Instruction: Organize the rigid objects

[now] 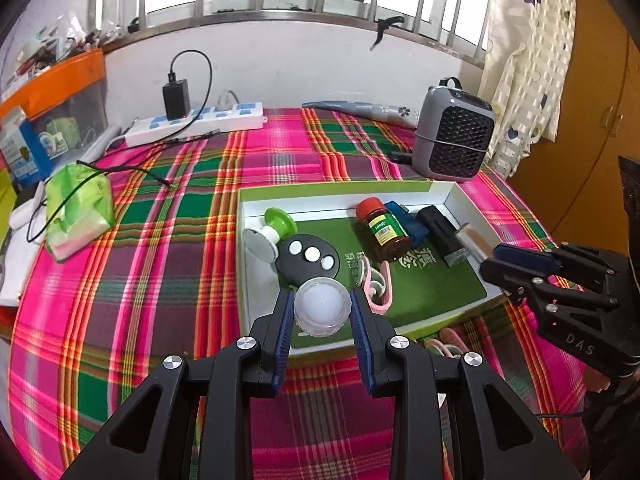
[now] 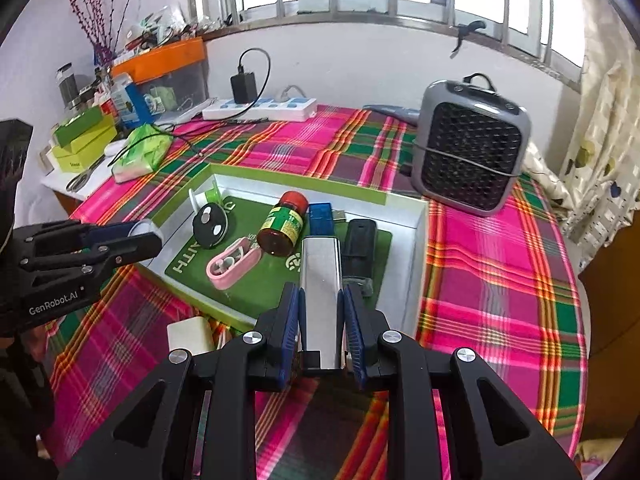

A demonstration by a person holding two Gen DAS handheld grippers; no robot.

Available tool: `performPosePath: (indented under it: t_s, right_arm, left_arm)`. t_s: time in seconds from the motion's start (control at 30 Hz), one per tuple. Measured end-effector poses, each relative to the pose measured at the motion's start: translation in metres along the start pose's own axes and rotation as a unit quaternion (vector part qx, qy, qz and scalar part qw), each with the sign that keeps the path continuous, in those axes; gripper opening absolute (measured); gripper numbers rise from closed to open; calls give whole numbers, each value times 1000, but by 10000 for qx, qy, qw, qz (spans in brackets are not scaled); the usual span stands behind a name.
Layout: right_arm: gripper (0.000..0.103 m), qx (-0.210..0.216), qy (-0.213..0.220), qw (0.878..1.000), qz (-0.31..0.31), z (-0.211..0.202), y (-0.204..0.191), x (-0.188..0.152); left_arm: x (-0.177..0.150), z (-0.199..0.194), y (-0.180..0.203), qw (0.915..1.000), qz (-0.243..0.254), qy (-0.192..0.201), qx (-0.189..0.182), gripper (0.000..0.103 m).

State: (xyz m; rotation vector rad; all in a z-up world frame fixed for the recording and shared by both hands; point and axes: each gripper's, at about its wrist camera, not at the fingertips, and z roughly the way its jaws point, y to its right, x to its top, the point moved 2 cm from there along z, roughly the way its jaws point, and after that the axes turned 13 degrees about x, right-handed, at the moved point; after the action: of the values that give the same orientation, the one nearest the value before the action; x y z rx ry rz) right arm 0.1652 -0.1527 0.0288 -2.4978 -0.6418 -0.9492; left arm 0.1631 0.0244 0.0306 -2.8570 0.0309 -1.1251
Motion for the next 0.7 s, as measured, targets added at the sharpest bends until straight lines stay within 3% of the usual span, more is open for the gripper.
performPosePath:
  t_s: [0.3,0.7]
  right_arm:
    - [24,146,-435,9988,-198,23,2,3]
    - [24,194,-637,9976,-206,40,8,7]
  left_arm:
    - [3,19,3,9998,19,-182,10,27]
    - [4,39,6,9992,45,-394,28,27]
